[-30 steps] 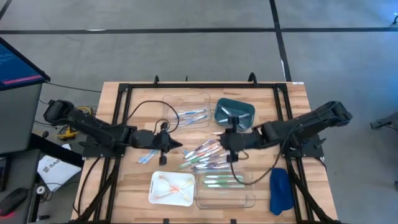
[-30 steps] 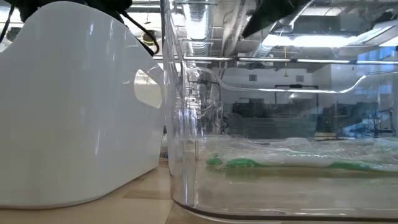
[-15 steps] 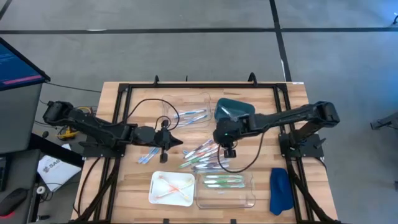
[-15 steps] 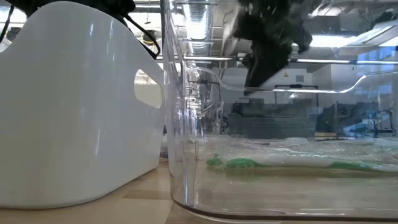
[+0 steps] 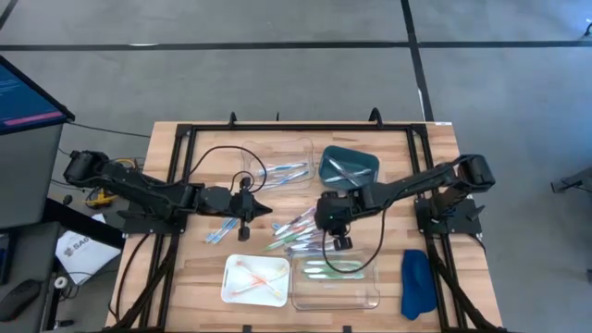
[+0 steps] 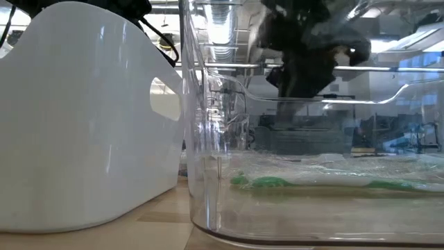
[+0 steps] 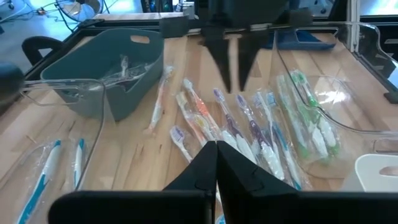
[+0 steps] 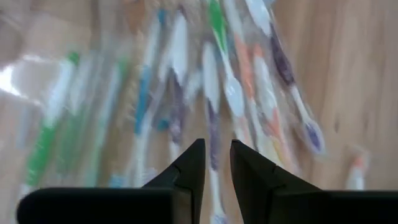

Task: Pick & Place Toothbrushes
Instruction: Put the purple toothbrush into the green bin

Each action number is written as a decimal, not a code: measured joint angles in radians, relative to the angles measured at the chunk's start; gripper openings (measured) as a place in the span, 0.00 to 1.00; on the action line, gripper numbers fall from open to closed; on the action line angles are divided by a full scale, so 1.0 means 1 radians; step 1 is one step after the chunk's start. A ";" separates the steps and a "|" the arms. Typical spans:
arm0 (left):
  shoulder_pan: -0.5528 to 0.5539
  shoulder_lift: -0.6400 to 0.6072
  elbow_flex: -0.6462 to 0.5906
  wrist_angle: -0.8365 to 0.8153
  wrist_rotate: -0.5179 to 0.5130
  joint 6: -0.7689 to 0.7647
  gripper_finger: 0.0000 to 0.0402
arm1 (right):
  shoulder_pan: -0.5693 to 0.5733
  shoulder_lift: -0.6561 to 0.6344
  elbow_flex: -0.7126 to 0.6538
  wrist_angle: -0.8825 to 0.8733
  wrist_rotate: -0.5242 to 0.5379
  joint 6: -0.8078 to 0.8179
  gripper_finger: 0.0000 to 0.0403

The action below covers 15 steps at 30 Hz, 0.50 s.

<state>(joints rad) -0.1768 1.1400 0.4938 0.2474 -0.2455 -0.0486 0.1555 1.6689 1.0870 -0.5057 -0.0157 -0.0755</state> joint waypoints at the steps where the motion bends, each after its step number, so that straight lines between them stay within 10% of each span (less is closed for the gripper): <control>1: 0.000 0.000 0.000 0.000 0.000 0.000 0.00 | 0.006 0.000 0.001 0.017 -0.003 0.008 0.17; 15: 0.000 0.000 0.000 0.011 0.000 0.002 0.00 | 0.021 0.060 -0.003 0.048 -0.011 0.039 0.17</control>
<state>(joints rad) -0.1768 1.1400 0.4934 0.2586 -0.2455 -0.0469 0.1768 1.7290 1.0836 -0.4575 -0.0265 -0.0364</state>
